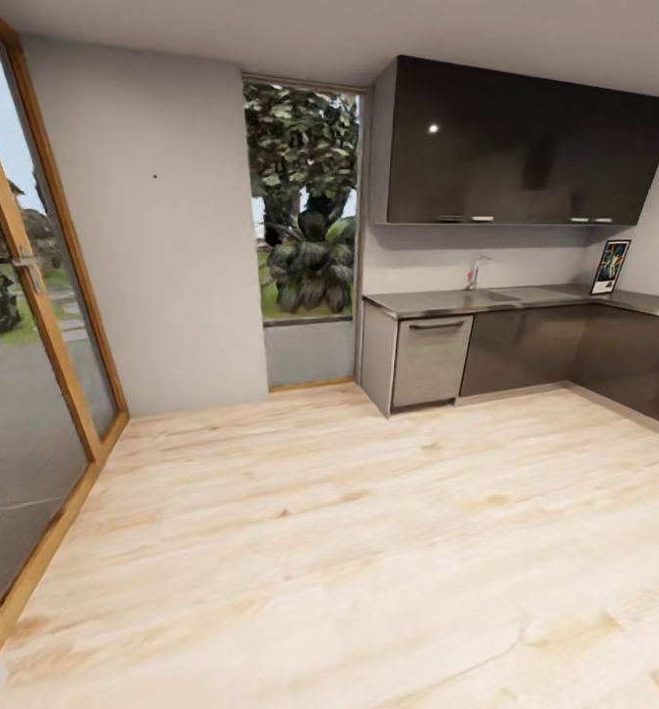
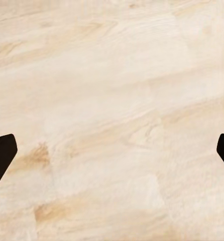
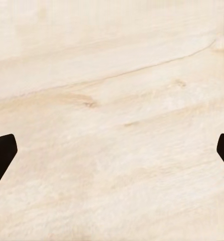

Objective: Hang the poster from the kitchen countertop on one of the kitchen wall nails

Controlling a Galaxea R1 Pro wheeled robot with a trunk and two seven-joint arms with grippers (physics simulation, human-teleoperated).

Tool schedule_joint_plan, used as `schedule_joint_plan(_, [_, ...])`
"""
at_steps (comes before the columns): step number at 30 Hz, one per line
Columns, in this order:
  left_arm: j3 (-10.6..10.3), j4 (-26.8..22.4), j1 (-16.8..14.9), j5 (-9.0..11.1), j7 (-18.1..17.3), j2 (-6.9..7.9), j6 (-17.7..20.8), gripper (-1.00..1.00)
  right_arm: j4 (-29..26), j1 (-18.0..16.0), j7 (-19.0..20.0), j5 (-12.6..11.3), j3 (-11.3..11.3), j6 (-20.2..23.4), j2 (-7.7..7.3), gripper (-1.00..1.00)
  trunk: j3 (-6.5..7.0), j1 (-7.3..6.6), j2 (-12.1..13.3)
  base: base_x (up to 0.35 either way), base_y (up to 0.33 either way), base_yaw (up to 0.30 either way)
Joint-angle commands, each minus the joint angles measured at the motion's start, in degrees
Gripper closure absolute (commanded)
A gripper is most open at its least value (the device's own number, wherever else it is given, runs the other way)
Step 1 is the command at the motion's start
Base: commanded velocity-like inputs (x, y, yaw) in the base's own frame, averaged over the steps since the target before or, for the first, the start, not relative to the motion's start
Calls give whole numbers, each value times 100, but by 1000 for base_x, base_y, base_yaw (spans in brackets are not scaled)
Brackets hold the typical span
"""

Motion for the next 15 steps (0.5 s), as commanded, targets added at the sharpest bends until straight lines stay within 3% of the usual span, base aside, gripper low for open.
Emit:
schedule_joint_plan(1, [8, -8, 2, -2, -1, -1, -4, -100, 1, -3, -1, 2, -2, -4, 0, -100, -5, 3, -2, 305, -186, -166])
schedule_joint_plan(15, [14, -8, 2, -2, -1, -1, -3, -100, 1, -3, -1, -2, -8, -5, -3, -100, -5, 3, -2, 307, -161, -265])
